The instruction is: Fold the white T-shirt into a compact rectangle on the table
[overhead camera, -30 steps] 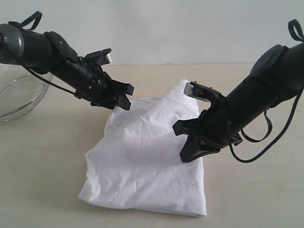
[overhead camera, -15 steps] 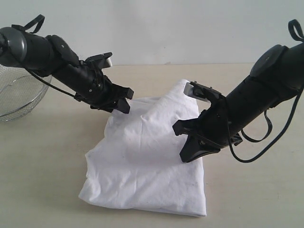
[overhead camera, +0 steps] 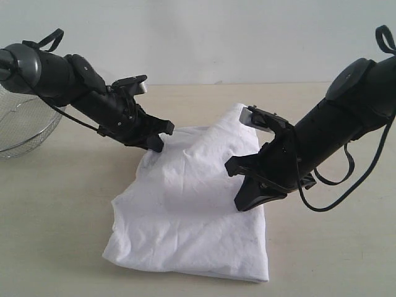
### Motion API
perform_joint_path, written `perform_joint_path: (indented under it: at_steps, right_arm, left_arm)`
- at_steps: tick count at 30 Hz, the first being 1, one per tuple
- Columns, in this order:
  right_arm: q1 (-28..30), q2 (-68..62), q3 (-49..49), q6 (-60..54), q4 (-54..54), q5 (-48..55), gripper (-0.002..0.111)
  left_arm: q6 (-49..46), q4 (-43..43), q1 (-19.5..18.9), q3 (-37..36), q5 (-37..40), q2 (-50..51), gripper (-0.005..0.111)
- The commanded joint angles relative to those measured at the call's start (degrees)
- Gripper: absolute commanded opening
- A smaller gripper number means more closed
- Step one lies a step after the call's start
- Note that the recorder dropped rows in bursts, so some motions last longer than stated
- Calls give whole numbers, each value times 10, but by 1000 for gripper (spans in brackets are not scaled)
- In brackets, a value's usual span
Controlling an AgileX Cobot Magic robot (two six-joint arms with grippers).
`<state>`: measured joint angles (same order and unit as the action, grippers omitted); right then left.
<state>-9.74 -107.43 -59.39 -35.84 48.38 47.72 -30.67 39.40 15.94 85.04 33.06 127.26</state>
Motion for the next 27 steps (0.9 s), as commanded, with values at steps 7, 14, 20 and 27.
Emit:
perform_joint_path:
  at_steps: [7, 14, 20, 27]
  right_arm:
    - [-1, -1, 1, -4, 0, -2, 0]
    - [-1, -1, 1, -4, 0, -6, 0]
    - [-1, -1, 1, -3, 0, -7, 0]
    - [-1, -1, 1, 1, -4, -7, 0]
  left_arm:
    - [57, -72, -2, 3, -26, -26, 4]
    - [102, -122, -14, 3, -30, -26, 4]
    - [101, -122, -17, 3, -33, -26, 4]
    - [104, -91, -22, 3, -36, -29, 4]
